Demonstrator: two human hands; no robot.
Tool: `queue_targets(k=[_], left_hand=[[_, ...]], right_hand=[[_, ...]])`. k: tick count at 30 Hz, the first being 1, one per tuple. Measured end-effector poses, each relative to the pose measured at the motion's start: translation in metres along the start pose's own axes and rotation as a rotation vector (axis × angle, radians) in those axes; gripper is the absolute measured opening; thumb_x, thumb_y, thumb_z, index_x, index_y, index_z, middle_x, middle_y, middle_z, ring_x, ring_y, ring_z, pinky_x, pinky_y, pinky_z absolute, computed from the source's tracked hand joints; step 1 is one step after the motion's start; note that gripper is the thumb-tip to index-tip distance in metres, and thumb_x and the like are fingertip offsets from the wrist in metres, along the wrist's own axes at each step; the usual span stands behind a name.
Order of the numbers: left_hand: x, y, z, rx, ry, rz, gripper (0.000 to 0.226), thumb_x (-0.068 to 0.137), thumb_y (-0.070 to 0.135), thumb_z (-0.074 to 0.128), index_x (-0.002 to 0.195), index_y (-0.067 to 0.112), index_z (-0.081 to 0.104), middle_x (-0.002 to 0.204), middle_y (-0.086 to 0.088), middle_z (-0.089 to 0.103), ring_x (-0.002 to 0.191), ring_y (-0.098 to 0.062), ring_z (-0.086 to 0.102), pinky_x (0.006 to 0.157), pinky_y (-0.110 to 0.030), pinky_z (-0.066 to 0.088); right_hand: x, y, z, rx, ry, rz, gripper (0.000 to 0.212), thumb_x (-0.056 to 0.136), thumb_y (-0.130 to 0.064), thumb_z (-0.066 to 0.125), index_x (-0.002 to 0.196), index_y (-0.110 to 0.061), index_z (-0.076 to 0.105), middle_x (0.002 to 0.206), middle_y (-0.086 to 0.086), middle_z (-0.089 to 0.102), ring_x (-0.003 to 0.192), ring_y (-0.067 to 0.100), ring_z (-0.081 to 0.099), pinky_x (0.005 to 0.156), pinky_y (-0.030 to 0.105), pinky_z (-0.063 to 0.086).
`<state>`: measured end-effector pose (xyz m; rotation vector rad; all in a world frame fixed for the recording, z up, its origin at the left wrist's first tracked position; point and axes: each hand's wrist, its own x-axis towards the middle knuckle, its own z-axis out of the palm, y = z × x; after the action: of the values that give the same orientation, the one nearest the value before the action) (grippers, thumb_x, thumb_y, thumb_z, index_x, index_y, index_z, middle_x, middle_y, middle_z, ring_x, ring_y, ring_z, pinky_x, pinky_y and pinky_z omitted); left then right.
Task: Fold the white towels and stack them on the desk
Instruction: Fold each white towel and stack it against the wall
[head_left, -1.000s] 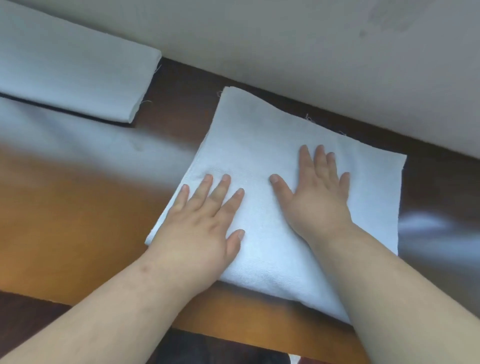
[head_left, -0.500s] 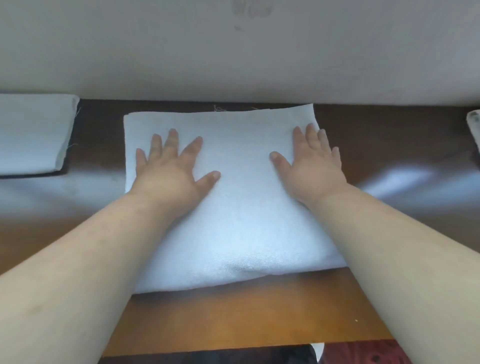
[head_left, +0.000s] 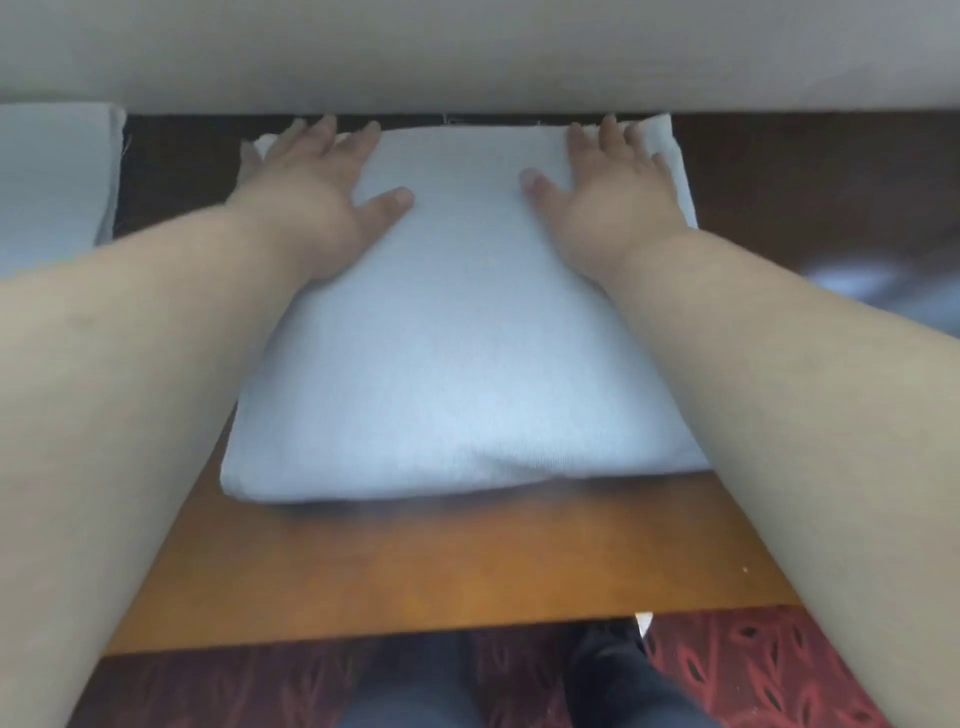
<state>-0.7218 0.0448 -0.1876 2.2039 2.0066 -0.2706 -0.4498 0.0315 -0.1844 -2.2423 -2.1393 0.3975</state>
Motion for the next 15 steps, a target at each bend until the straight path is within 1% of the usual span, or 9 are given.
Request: queue_targets(k=[2, 3, 5, 6, 8, 10, 12, 14, 15], left_hand=[[-0.016, 0.017, -0.013, 0.075, 0.078, -0.006, 0.074, 0.091, 0.068, 0.028, 0.153, 0.032, 0.01, 0.161, -0.015, 0.01, 0.147, -0.036, 0.008, 0.116, -0.061, 0.004], [-0.029, 0.031, -0.017, 0.047, 0.145, 0.018, 0.067, 0.095, 0.057, 0.035, 0.153, 0.03, 0.015, 0.16, -0.017, 0.012, 0.146, -0.039, 0.011, 0.116, -0.06, 0.007], [-0.075, 0.064, -0.018, -0.166, 0.192, 0.167, 0.057, 0.097, 0.043, 0.039, 0.151, 0.027, 0.027, 0.159, -0.017, 0.019, 0.143, -0.039, 0.02, 0.116, -0.054, 0.016], [-0.106, 0.079, -0.015, -0.25, 0.159, 0.272, 0.055, 0.097, 0.044, 0.036, 0.149, 0.026, 0.033, 0.158, -0.016, 0.024, 0.142, -0.037, 0.025, 0.116, -0.052, 0.021], [-0.167, 0.089, 0.004, -0.189, 0.094, 0.38, 0.058, 0.097, 0.052, 0.026, 0.148, 0.028, 0.035, 0.158, -0.012, 0.026, 0.144, -0.033, 0.025, 0.116, -0.053, 0.02], [-0.2, 0.073, 0.022, -0.073, -0.016, 0.256, 0.065, 0.095, 0.062, 0.018, 0.153, 0.034, 0.019, 0.162, -0.006, 0.011, 0.149, -0.026, 0.008, 0.118, -0.052, 0.009], [-0.205, 0.052, 0.032, -0.029, -0.05, 0.134, 0.074, 0.089, 0.071, 0.013, 0.154, 0.036, 0.005, 0.164, -0.003, -0.001, 0.149, -0.023, -0.004, 0.119, -0.05, 0.003], [-0.199, 0.047, 0.032, -0.035, -0.051, 0.11, 0.078, 0.085, 0.076, 0.007, 0.153, 0.037, 0.003, 0.163, -0.004, -0.002, 0.149, -0.023, -0.006, 0.119, -0.051, 0.002], [-0.198, 0.052, 0.028, -0.054, -0.048, 0.124, 0.079, 0.084, 0.077, 0.005, 0.152, 0.038, 0.004, 0.163, -0.004, -0.001, 0.149, -0.024, -0.004, 0.119, -0.051, 0.002]], right_hand=[[-0.021, -0.002, -0.008, 0.053, 0.015, -0.016, 0.071, 0.098, -0.059, 0.026, 0.155, -0.018, 0.021, 0.164, 0.01, 0.012, 0.15, 0.027, 0.006, 0.12, 0.051, 0.004], [-0.038, -0.003, -0.01, 0.092, 0.03, -0.057, 0.067, 0.099, -0.053, 0.029, 0.155, -0.018, 0.022, 0.163, 0.01, 0.013, 0.15, 0.027, 0.007, 0.12, 0.052, 0.004], [-0.084, -0.004, -0.009, 0.162, 0.018, -0.163, 0.064, 0.098, -0.047, 0.032, 0.154, -0.018, 0.023, 0.163, 0.009, 0.014, 0.15, 0.027, 0.007, 0.119, 0.052, 0.006], [-0.111, -0.001, -0.007, 0.164, -0.013, -0.203, 0.064, 0.098, -0.048, 0.031, 0.154, -0.02, 0.023, 0.163, 0.008, 0.014, 0.151, 0.026, 0.007, 0.119, 0.051, 0.007], [-0.156, 0.017, 0.002, 0.041, -0.093, -0.223, 0.067, 0.096, -0.055, 0.024, 0.155, -0.023, 0.019, 0.164, 0.005, 0.01, 0.151, 0.024, 0.005, 0.12, 0.051, 0.007], [-0.179, 0.051, 0.006, -0.049, -0.131, -0.147, 0.073, 0.094, -0.061, 0.022, 0.156, -0.023, 0.012, 0.165, 0.005, 0.004, 0.151, 0.022, 0.001, 0.12, 0.052, 0.009], [-0.183, 0.081, 0.0, 0.008, -0.174, -0.013, 0.078, 0.092, -0.064, 0.024, 0.156, -0.023, 0.005, 0.165, 0.006, 0.0, 0.151, 0.022, 0.0, 0.12, 0.053, 0.01], [-0.18, 0.088, -0.004, -0.039, -0.177, 0.034, 0.078, 0.093, -0.063, 0.021, 0.156, -0.021, 0.003, 0.164, 0.01, 0.0, 0.151, 0.024, -0.002, 0.12, 0.055, 0.008], [-0.178, 0.081, -0.006, -0.096, -0.128, 0.002, 0.076, 0.093, -0.061, 0.019, 0.156, -0.019, 0.007, 0.164, 0.011, 0.0, 0.151, 0.025, -0.003, 0.119, 0.056, 0.007]])
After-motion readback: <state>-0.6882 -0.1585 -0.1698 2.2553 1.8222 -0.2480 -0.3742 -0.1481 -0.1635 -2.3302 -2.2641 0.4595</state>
